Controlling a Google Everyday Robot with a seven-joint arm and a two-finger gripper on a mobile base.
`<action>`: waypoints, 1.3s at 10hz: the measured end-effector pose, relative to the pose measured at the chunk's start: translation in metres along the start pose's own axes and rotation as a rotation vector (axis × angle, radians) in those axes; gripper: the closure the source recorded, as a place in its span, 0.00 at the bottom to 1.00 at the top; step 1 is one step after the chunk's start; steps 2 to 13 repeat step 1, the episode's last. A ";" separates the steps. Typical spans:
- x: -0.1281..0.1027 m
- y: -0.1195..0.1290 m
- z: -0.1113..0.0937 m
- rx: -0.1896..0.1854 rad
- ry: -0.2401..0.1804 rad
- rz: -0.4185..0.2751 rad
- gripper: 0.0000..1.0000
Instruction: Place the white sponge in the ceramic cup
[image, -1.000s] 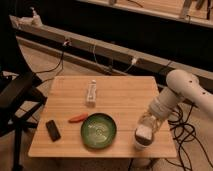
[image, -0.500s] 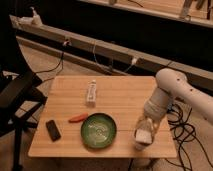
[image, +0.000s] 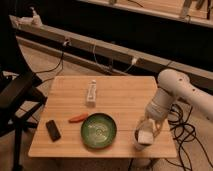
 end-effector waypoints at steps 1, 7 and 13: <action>-0.001 -0.004 0.002 -0.010 0.003 -0.003 0.52; -0.001 -0.004 0.002 -0.010 0.003 -0.003 0.52; -0.001 -0.004 0.002 -0.010 0.003 -0.003 0.52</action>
